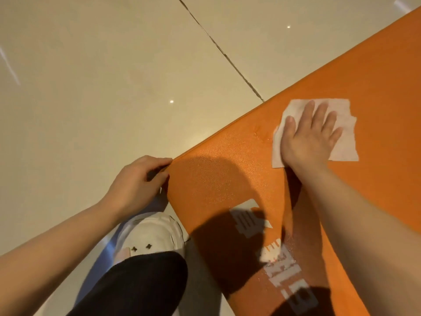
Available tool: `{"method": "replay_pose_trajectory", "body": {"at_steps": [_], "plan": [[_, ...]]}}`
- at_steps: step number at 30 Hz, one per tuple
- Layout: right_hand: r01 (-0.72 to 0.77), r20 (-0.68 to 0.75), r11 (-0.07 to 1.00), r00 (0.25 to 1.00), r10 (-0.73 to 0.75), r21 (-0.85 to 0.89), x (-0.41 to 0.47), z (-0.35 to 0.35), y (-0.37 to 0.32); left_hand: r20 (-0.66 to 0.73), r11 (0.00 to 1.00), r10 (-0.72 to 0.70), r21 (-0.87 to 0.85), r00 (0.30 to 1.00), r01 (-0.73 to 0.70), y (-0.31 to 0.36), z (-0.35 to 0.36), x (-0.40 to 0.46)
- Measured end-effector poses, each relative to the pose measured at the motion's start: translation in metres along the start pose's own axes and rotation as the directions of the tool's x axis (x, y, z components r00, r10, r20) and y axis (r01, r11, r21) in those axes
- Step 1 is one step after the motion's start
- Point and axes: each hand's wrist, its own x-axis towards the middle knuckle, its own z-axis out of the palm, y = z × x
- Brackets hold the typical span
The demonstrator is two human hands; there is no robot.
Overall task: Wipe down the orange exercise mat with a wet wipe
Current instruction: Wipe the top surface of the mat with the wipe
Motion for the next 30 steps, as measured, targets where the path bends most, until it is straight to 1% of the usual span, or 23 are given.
{"method": "replay_pose_trajectory", "body": {"at_steps": [3,4,5,7,9,10,12,13,14,15,17,19,21,23,24,25,28,30], "plan": [[0.101,0.028,0.994,0.995,-0.100,-0.035,-0.012,0.014,-0.056,0.002,0.998,-0.056,-0.023,0.998,0.056,0.000,0.000,0.008],[0.153,0.055,0.986,0.987,-0.150,-0.063,-0.026,0.019,-0.069,-0.001,0.996,-0.071,-0.045,0.997,0.071,0.003,-0.001,0.011],[0.236,0.094,0.967,0.969,-0.228,-0.090,-0.045,0.025,-0.078,-0.009,0.995,-0.075,-0.063,0.997,0.075,0.006,-0.001,0.014],[0.446,0.174,0.889,0.888,-0.426,-0.100,-0.089,0.039,-0.090,-0.032,0.996,-0.074,-0.060,0.997,0.072,0.008,0.001,0.018],[0.572,0.213,0.811,0.813,-0.542,-0.124,-0.114,0.046,-0.090,-0.066,0.997,-0.071,-0.035,0.995,0.068,0.008,0.004,0.018],[0.621,0.229,0.773,0.778,-0.586,-0.132,-0.112,0.044,-0.086,-0.075,0.998,-0.062,-0.016,0.995,0.061,0.008,0.006,0.017],[0.722,0.301,0.681,0.681,-0.668,-0.123,-0.084,0.035,-0.072,-0.062,0.999,-0.035,0.034,0.997,0.037,0.006,0.008,0.013],[0.740,0.308,0.663,0.661,-0.685,-0.113,-0.064,0.028,-0.061,-0.051,0.998,-0.026,0.047,0.998,0.028,0.005,0.008,0.011],[0.712,0.271,0.692,0.694,-0.667,-0.120,-0.041,0.019,-0.050,-0.045,0.998,-0.024,0.049,0.999,0.026,0.004,0.007,0.008],[0.647,0.215,0.748,0.759,-0.615,-0.147,-0.017,0.011,-0.036,-0.046,0.999,-0.019,0.044,0.999,0.021,0.004,0.006,0.007],[0.469,0.112,0.862,0.883,-0.455,-0.191,0.028,-0.006,-0.003,-0.044,0.999,-0.010,0.048,0.999,0.012,0.003,0.004,0.005],[0.261,0.085,0.945,0.965,-0.249,-0.199,0.059,-0.026,0.030,-0.037,0.998,0.001,0.068,0.999,0.002,-0.001,0.004,0.004],[0.062,0.096,0.985,0.994,-0.047,-0.161,0.073,-0.043,0.049,-0.011,0.996,0.013,0.086,1.000,-0.012,-0.004,0.001,0.001],[-0.049,0.099,0.992,0.993,0.061,-0.118,0.067,-0.043,0.042,0.041,0.994,0.033,0.102,0.999,-0.037,-0.006,-0.003,-0.003],[-0.069,0.095,0.992,0.992,0.079,-0.110,0.057,-0.037,0.029,0.057,0.993,0.040,0.107,0.998,-0.046,-0.007,-0.006,-0.005],[-0.054,0.083,0.993,0.995,0.063,-0.106,0.044,-0.027,0.011,0.054,0.993,0.044,0.109,0.998,-0.050,-0.010,-0.008,-0.008],[0.111,0.063,0.991,0.992,-0.106,-0.075,-0.015,0.009,-0.049,0.015,0.995,0.016,0.098,1.000,-0.017,-0.016,-0.011,-0.020],[0.228,0.103,0.968,0.971,-0.217,-0.106,-0.059,0.028,-0.083,0.008,0.997,0.010,0.082,1.000,-0.010,-0.017,-0.010,-0.026]]}}
